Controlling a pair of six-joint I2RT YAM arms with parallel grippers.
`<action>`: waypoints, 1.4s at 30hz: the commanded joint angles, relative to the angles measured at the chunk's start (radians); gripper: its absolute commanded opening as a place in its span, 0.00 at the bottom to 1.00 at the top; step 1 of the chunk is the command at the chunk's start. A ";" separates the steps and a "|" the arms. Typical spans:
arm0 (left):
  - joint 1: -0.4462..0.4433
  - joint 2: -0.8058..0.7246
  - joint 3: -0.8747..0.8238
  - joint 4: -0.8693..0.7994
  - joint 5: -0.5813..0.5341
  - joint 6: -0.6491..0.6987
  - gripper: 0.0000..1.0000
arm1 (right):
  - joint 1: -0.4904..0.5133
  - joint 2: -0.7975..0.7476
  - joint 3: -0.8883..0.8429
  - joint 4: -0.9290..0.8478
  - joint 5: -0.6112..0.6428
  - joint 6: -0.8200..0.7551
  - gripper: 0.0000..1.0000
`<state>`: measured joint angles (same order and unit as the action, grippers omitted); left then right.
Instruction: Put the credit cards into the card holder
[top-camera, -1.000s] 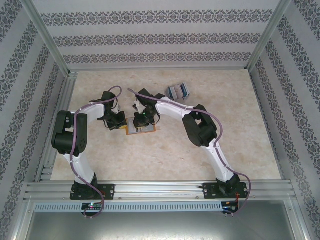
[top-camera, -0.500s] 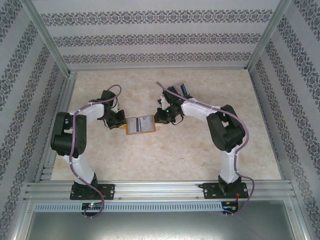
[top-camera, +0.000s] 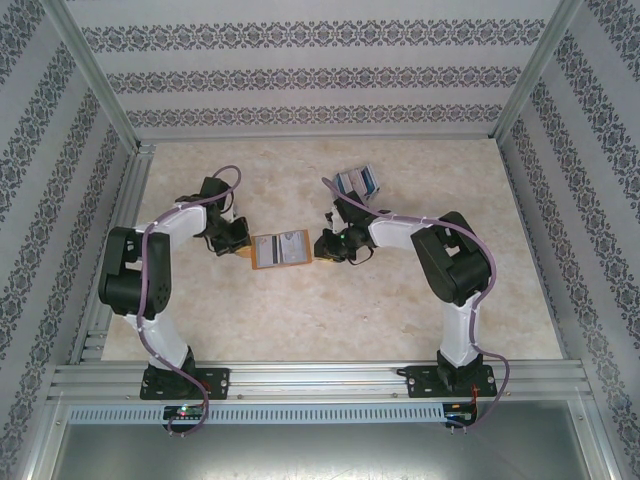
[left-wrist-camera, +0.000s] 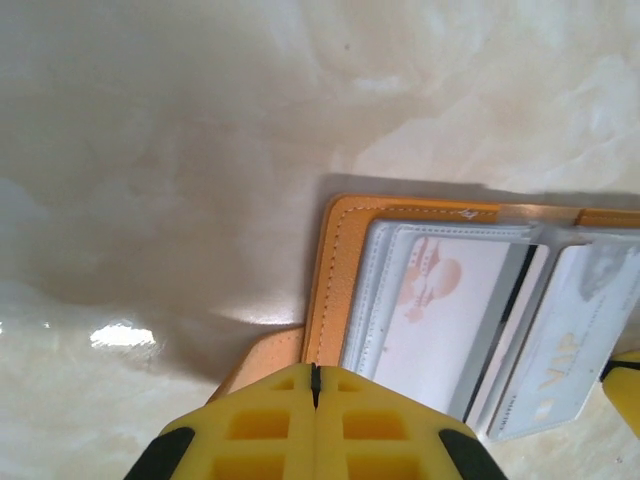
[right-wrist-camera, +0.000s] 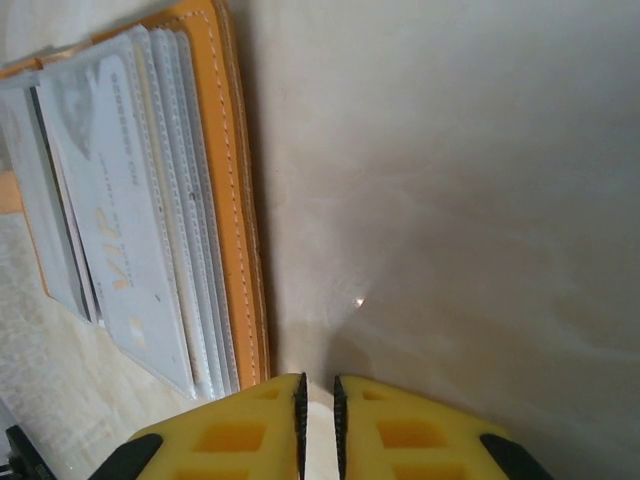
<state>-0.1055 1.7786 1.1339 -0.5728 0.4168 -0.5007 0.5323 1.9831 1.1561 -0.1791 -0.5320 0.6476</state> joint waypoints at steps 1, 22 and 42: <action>-0.009 -0.062 0.033 -0.065 -0.059 0.019 0.04 | 0.003 -0.009 -0.024 0.077 0.017 0.014 0.21; 0.011 -0.018 -0.063 -0.029 -0.030 0.006 0.06 | 0.026 0.085 0.079 0.128 -0.002 0.003 0.39; 0.011 -0.004 -0.124 0.043 0.002 0.029 0.05 | 0.064 0.062 0.171 0.218 -0.070 0.074 0.39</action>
<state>-0.1024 1.7710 1.0283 -0.5598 0.4065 -0.4969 0.5785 2.0655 1.2984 0.0006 -0.5705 0.7090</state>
